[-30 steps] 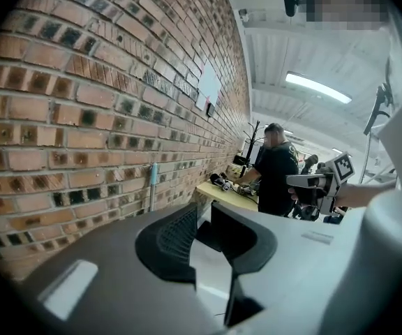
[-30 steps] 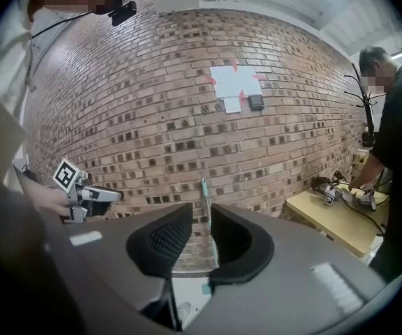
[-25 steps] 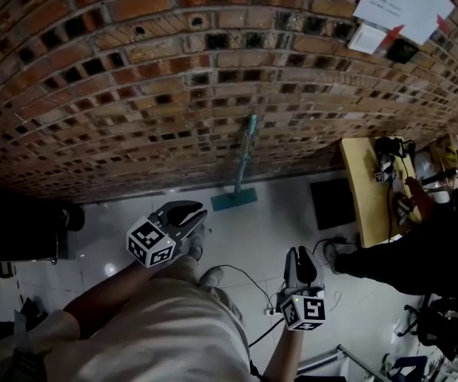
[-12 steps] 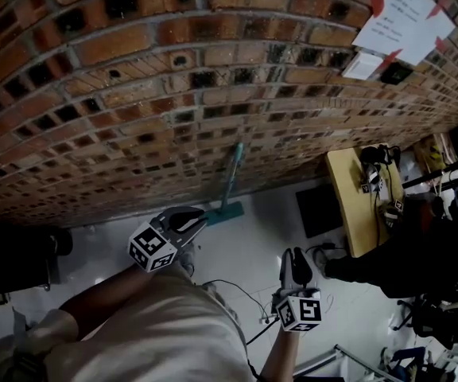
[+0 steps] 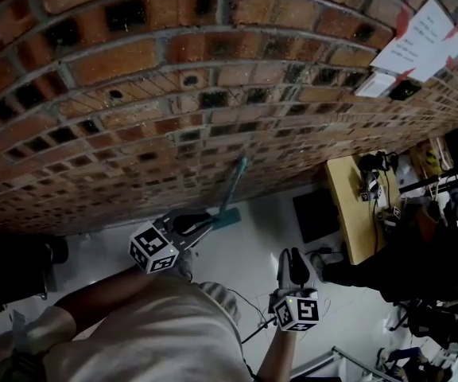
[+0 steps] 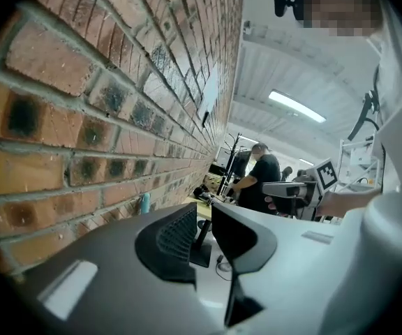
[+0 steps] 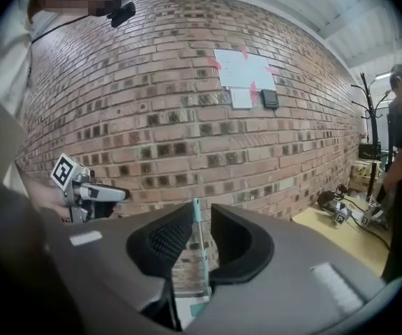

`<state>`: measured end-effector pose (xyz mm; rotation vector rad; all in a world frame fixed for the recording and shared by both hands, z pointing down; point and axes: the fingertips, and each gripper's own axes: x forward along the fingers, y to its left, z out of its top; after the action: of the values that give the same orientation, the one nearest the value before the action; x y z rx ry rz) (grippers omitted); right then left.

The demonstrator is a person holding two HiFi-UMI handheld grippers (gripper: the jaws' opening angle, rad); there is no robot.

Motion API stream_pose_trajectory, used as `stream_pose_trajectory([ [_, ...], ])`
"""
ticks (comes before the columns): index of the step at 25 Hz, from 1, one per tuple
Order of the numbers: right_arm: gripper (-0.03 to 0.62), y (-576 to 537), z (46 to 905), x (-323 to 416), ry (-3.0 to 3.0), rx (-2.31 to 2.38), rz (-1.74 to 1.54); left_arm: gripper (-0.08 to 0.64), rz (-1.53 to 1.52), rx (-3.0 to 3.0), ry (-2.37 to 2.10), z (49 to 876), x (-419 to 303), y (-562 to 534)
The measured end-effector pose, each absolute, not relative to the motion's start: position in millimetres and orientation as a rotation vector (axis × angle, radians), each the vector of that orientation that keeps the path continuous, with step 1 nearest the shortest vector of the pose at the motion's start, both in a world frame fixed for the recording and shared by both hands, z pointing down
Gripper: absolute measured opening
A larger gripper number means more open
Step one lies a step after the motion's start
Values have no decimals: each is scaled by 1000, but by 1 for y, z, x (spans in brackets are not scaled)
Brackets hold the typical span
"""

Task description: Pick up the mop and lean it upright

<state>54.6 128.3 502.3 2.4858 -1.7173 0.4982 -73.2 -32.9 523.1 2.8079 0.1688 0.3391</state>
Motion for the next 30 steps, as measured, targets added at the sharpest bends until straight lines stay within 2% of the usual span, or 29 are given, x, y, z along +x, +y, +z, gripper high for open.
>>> stream_pose_trajectory([
  [14,77,89,523,51,-1791,2398,531,91,361,2805,165,543,-79,-33],
  [23,77,64,530,103,-1928,2290,543,92,450,2825,34,555,-39,-37],
  [30,77,42,512,167,-2015,2100,427,95,496,2768,-194,566,-3,-43],
])
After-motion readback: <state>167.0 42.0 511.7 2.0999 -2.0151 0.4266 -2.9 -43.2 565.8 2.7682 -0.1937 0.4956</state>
